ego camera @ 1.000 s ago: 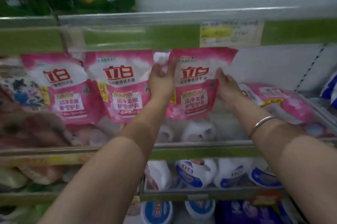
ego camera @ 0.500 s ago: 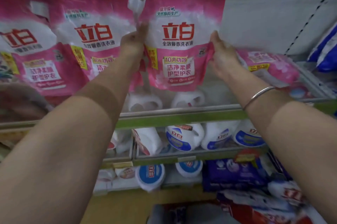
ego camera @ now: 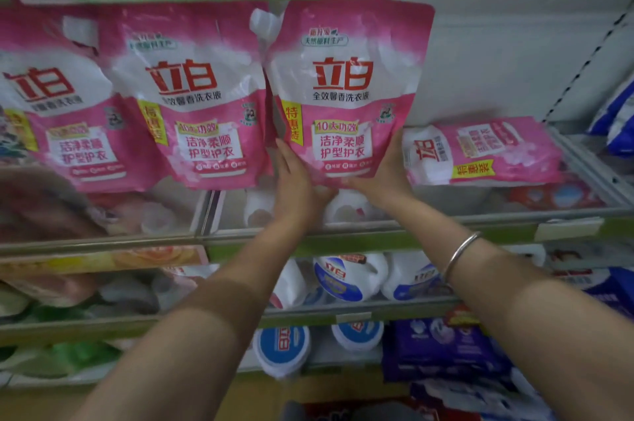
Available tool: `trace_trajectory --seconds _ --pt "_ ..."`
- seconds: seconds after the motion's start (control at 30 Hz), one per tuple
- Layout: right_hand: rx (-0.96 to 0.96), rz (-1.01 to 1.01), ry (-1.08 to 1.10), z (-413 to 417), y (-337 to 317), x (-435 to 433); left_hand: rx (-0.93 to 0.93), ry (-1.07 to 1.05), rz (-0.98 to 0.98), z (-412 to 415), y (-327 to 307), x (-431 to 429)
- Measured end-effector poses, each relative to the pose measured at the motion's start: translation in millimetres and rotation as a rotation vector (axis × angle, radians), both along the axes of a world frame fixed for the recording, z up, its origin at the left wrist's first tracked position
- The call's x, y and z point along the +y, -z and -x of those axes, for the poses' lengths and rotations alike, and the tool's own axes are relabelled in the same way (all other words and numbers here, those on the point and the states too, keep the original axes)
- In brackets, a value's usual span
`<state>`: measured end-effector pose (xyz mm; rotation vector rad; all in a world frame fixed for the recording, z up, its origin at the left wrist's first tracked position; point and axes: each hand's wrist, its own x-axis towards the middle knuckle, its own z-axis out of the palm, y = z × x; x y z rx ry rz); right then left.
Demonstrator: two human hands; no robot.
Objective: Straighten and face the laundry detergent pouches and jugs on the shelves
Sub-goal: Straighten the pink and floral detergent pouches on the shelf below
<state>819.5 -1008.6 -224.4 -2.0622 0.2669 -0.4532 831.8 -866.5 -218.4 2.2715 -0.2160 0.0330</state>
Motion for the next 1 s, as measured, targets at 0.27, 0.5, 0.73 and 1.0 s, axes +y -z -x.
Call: trace_trajectory --seconds 0.27,0.5,0.73,1.0 --pt "-0.112 0.019 0.035 -8 12 4 -0.015 -0.039 0.028 -7 4 -12" --pt "-0.093 0.029 0.082 -27 16 5 -0.026 -0.055 0.021 -28 9 -18" --pt "-0.02 0.043 0.081 -57 10 1 0.02 -0.094 -0.085 -58 3 -27" --pt "0.058 0.119 0.052 -77 2 -5 -0.007 -0.16 -0.27 -80 0 -35"
